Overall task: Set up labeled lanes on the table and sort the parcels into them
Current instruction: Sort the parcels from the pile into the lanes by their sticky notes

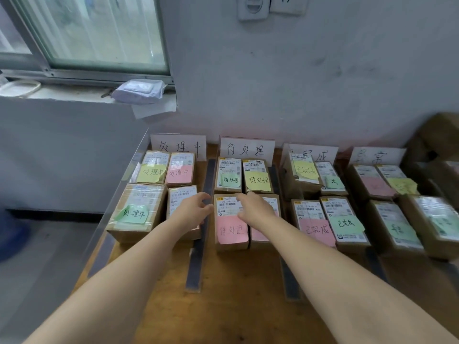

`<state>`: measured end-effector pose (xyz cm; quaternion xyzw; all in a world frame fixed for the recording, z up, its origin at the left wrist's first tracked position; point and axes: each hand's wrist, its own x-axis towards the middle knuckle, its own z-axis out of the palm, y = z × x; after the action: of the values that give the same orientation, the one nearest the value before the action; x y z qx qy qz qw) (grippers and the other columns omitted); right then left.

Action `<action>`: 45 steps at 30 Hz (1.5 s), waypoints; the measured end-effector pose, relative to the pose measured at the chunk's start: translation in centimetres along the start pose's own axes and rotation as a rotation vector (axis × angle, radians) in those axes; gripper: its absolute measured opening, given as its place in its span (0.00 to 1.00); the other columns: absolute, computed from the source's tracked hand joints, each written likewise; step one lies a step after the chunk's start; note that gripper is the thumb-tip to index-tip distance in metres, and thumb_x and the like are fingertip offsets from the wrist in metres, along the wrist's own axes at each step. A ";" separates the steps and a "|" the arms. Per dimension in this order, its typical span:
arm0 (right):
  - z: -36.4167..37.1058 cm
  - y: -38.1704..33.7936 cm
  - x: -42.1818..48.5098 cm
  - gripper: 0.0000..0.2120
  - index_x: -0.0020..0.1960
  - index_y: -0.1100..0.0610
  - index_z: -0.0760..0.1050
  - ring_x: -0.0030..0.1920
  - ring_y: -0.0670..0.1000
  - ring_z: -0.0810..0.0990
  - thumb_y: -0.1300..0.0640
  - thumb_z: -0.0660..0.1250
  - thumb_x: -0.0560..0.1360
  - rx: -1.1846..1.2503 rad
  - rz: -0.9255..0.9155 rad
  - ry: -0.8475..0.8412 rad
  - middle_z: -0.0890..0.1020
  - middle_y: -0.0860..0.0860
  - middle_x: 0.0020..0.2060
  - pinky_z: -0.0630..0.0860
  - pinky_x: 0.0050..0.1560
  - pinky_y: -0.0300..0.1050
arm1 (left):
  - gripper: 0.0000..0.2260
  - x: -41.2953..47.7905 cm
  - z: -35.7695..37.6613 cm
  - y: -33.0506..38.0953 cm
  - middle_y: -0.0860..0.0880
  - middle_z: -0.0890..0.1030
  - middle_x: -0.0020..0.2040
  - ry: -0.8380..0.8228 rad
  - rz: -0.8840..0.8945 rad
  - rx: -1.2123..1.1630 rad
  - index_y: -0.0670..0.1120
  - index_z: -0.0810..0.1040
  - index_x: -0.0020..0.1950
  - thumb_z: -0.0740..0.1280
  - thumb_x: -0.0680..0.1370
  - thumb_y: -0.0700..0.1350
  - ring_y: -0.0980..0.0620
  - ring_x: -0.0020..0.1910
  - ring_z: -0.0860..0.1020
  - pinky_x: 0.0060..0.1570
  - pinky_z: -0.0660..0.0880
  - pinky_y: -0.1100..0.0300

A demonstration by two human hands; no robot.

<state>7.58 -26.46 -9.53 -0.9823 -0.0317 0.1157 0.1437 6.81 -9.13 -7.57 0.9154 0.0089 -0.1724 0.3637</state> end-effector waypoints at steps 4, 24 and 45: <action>-0.5 0.5 -2.0 0.29 0.71 0.50 0.67 0.61 0.55 0.75 0.44 0.69 0.74 -0.180 -0.167 -0.098 0.73 0.53 0.66 0.75 0.56 0.51 | 0.15 -0.8 -0.2 0.7 0.48 0.78 0.55 0.021 0.016 0.097 0.49 0.69 0.66 0.62 0.80 0.48 0.51 0.47 0.79 0.48 0.80 0.56; 1.6 -0.6 -2.5 0.26 0.67 0.50 0.67 0.61 0.58 0.72 0.43 0.69 0.73 -0.301 -0.225 -0.128 0.72 0.55 0.63 0.73 0.57 0.54 | 0.17 -1.7 0.9 0.2 0.44 0.79 0.49 -0.005 -0.047 0.003 0.47 0.68 0.66 0.65 0.78 0.40 0.47 0.37 0.82 0.35 0.82 0.54; -11.4 12.0 -11.0 0.16 0.64 0.52 0.72 0.59 0.55 0.77 0.46 0.61 0.80 -0.338 -0.067 0.320 0.79 0.52 0.59 0.74 0.58 0.52 | 0.10 -3.4 6.2 17.1 0.49 0.79 0.51 0.129 0.368 0.426 0.48 0.74 0.59 0.63 0.79 0.47 0.51 0.46 0.76 0.39 0.73 0.60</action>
<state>-0.10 -42.11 0.00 -0.9966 -0.0602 -0.0534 -0.0157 4.12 -25.46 0.69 0.9664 -0.1707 -0.0430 0.1872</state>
